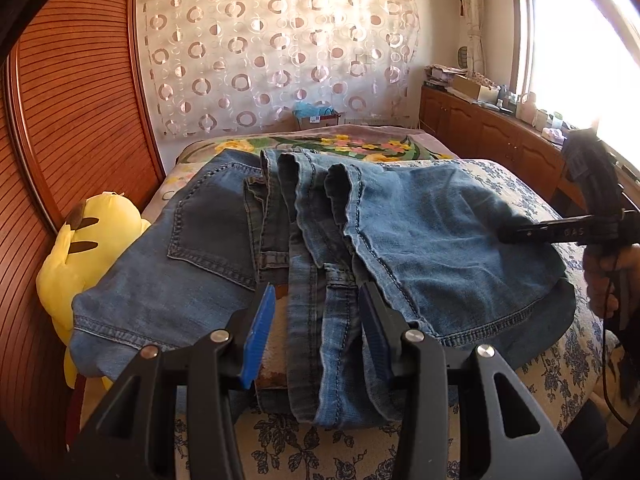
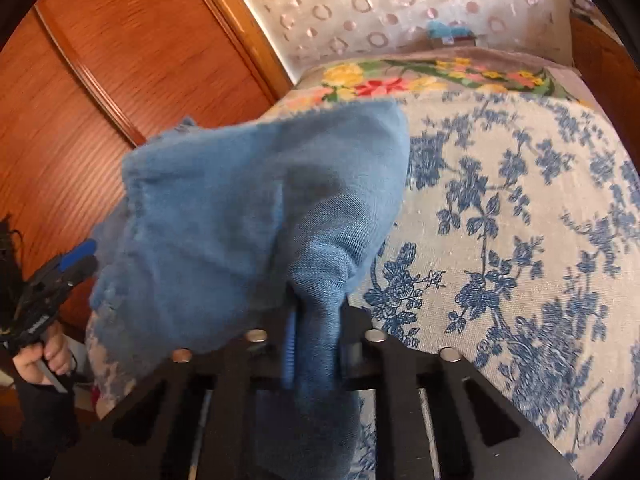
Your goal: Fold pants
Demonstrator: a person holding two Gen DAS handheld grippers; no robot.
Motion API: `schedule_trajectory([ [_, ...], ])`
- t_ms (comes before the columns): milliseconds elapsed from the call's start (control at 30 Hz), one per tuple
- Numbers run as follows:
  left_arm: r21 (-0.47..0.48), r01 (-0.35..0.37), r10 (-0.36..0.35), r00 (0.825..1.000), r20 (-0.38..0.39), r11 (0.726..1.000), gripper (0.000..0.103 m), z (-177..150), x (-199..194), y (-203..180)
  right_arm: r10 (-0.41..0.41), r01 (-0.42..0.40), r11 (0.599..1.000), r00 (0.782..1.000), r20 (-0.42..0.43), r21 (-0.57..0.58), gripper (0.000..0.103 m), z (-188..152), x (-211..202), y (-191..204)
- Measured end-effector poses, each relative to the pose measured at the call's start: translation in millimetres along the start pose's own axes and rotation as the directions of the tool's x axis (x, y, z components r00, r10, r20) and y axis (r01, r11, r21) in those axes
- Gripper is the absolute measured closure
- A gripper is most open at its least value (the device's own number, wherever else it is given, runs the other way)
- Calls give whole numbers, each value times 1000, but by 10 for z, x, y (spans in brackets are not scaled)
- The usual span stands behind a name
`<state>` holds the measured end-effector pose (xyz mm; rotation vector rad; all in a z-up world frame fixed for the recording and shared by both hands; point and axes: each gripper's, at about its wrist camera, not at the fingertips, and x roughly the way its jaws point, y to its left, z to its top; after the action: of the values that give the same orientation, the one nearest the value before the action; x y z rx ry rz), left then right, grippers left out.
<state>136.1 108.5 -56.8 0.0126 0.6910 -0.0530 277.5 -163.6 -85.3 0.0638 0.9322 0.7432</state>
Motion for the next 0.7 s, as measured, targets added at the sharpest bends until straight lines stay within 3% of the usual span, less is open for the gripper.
schedule_trajectory([
  [200,-5,-3,3,1000,13,1000,60,36,-51,57,-14,23,997,992,124,-73,97,-35,-648,288],
  [333,-8,-4,4,1000,23,1000,60,70,-79,69,-42,54,996,987,157,-73,97,6,-1009,296],
  [700,26,49,-50,998,37,998,60,66,-160,-163,-208,210,978,973,103,-11,97,-287,-1420,-342],
])
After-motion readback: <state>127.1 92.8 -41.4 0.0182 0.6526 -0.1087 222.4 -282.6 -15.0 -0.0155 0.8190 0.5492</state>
